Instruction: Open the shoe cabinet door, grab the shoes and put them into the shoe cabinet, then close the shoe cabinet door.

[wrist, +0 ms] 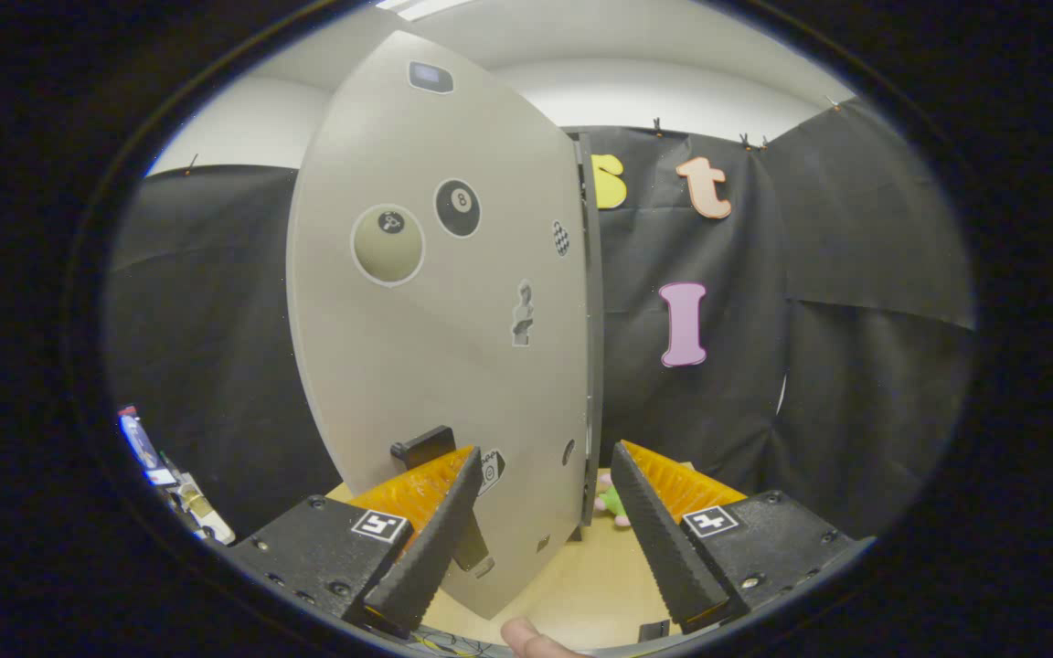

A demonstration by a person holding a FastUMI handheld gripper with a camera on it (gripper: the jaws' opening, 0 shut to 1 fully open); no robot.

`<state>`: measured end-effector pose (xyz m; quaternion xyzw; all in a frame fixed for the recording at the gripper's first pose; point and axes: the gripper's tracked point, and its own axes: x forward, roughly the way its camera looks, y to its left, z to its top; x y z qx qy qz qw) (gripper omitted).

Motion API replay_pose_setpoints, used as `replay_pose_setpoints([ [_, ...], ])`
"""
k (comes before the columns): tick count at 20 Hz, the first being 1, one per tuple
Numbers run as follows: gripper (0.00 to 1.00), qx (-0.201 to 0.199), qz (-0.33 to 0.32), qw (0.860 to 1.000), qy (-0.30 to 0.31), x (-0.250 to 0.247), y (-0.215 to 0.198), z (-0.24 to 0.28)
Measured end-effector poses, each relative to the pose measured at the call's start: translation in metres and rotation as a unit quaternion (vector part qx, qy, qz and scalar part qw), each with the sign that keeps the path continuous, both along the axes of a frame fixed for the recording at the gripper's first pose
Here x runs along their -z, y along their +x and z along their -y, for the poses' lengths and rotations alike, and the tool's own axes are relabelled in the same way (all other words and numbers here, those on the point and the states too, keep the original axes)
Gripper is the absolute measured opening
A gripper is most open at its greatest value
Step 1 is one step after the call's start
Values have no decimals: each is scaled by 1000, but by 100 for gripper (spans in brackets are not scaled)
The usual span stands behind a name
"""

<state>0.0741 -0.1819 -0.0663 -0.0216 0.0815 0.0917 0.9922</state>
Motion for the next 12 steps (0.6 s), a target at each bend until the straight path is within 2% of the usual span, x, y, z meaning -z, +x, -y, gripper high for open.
replay_pose_setpoints([
  [6, 95, -17, -10, 1000, 11, 9, 29, -95],
  [12, 97, -9, -27, 1000, 6, 24, 65, -164],
])
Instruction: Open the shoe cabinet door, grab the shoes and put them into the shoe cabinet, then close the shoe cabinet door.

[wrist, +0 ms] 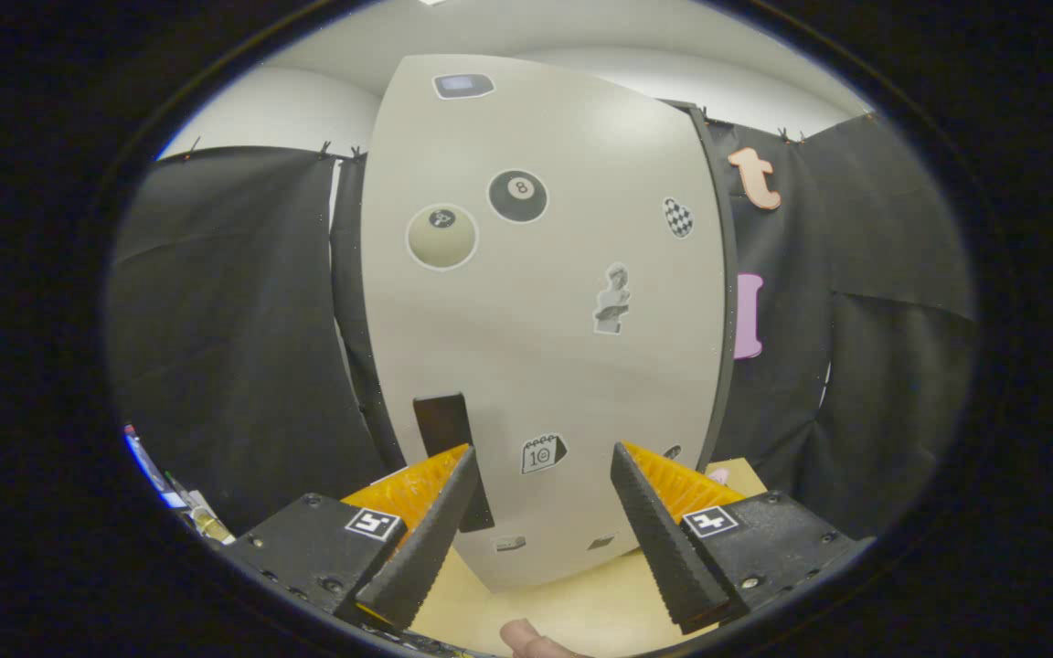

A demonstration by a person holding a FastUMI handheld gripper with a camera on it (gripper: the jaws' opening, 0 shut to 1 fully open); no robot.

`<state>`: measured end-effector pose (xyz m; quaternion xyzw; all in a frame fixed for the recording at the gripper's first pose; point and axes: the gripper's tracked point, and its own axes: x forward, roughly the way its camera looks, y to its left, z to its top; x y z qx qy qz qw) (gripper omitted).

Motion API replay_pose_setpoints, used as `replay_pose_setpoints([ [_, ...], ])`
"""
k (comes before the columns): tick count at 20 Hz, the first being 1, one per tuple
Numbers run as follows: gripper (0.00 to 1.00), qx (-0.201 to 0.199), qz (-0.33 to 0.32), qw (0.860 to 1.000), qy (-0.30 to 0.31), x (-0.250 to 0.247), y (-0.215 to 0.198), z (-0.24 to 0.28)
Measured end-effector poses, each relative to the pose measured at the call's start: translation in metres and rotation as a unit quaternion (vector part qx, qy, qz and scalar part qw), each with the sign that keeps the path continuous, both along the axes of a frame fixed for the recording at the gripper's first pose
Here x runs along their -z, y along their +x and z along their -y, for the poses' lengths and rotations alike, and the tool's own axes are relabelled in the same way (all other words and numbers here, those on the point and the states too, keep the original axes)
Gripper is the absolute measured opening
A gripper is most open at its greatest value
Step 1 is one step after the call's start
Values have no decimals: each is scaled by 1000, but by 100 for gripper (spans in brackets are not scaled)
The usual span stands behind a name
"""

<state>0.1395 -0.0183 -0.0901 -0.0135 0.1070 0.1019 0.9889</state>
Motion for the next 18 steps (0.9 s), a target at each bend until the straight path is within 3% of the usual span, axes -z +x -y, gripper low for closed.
replay_pose_setpoints([
  [10, 97, 24, 7, 1000, -7, -4, 34, -32],
  [18, 96, 13, 18, 1000, -15, -25, -18, -20],
])
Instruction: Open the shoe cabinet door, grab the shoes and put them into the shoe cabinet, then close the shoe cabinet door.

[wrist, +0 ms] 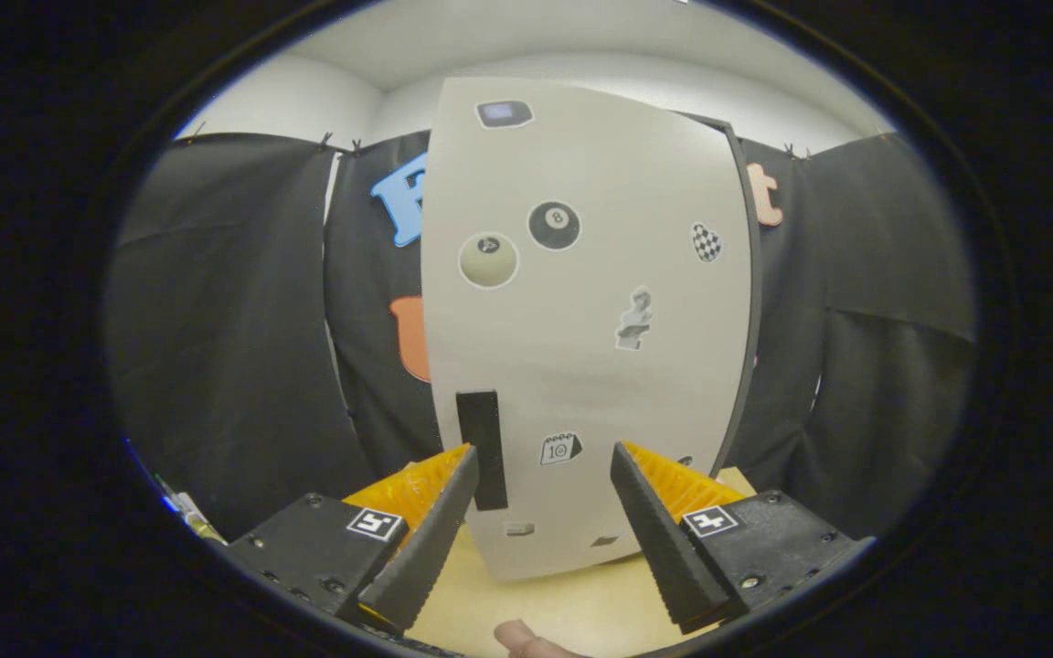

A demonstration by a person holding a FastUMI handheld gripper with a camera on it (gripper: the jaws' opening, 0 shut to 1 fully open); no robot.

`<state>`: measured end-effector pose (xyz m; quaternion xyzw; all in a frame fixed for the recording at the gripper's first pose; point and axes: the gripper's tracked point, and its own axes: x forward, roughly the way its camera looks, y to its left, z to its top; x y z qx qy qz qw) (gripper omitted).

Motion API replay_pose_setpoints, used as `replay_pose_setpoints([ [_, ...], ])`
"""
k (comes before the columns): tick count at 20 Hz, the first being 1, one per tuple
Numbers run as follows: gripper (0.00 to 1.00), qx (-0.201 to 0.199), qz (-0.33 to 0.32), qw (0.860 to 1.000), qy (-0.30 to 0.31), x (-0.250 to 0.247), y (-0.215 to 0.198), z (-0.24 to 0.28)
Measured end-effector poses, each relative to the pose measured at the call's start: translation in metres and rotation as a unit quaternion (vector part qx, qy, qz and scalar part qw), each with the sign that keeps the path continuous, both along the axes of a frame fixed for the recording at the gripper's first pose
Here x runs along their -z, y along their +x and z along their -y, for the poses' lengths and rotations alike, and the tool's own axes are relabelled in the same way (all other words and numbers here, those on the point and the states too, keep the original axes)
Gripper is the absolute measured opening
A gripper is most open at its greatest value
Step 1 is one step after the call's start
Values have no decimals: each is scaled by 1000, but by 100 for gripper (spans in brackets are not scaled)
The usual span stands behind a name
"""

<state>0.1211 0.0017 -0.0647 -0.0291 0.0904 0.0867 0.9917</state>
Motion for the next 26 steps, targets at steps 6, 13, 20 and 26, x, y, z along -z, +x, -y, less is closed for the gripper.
replay_pose_setpoints([
  [6, 96, 4, 37, 999, -19, -45, -67, 40],
  [13, 96, 21, 81, 996, 9, -93, -156, 88],
  [20, 97, 15, 78, 997, 21, -106, -194, 101],
  [26, 97, 38, 98, 994, 2, -112, -202, 112],
])
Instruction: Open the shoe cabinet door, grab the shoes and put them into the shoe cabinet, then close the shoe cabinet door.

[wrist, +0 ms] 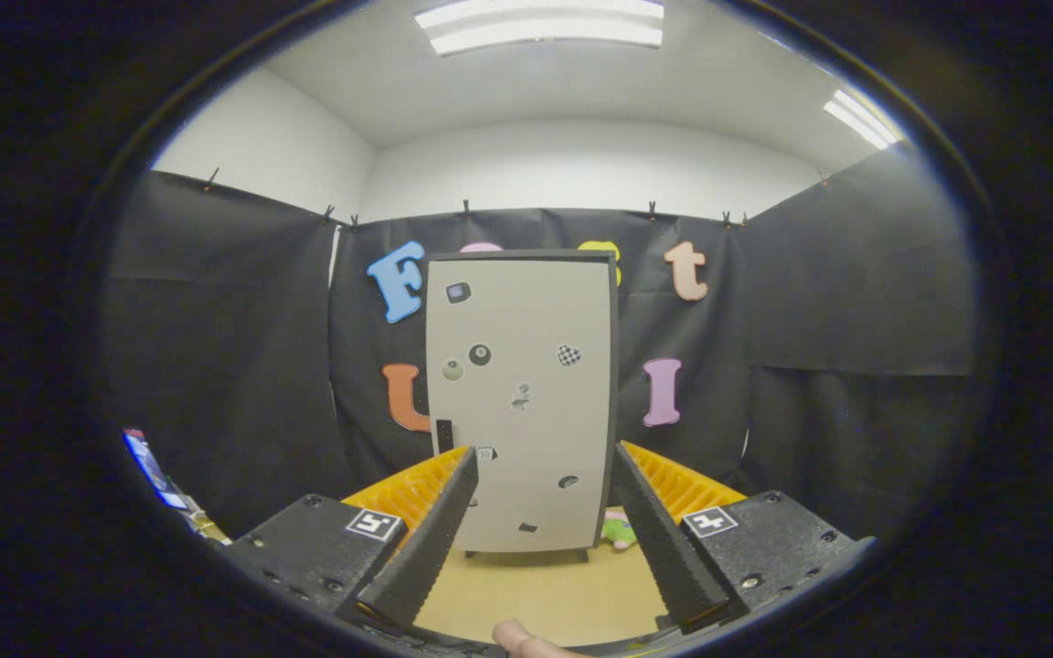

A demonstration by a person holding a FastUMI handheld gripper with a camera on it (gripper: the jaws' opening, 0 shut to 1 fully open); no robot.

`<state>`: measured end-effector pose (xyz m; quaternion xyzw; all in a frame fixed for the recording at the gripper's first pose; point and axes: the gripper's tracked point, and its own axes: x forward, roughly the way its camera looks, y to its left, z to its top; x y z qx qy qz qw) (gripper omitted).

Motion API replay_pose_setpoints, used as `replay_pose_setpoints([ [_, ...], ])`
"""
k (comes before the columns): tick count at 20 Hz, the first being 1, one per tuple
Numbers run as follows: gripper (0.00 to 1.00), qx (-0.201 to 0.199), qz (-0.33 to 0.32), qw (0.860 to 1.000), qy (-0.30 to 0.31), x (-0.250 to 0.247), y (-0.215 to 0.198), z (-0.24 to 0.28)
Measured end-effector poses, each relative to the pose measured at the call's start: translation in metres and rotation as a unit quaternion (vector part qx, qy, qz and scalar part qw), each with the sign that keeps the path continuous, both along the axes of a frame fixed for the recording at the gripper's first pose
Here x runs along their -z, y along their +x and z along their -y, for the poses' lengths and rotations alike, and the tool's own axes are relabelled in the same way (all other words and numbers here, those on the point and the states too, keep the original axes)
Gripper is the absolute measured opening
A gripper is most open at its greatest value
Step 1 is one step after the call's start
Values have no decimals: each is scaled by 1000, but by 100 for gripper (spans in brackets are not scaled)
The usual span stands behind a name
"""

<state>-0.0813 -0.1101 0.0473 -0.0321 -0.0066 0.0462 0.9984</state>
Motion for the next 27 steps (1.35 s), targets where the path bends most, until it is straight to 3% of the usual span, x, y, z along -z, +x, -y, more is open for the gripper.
replay_pose_setpoints([
  [27, 97, -20, -18, 1000, 10, 15, 28, -24],
])
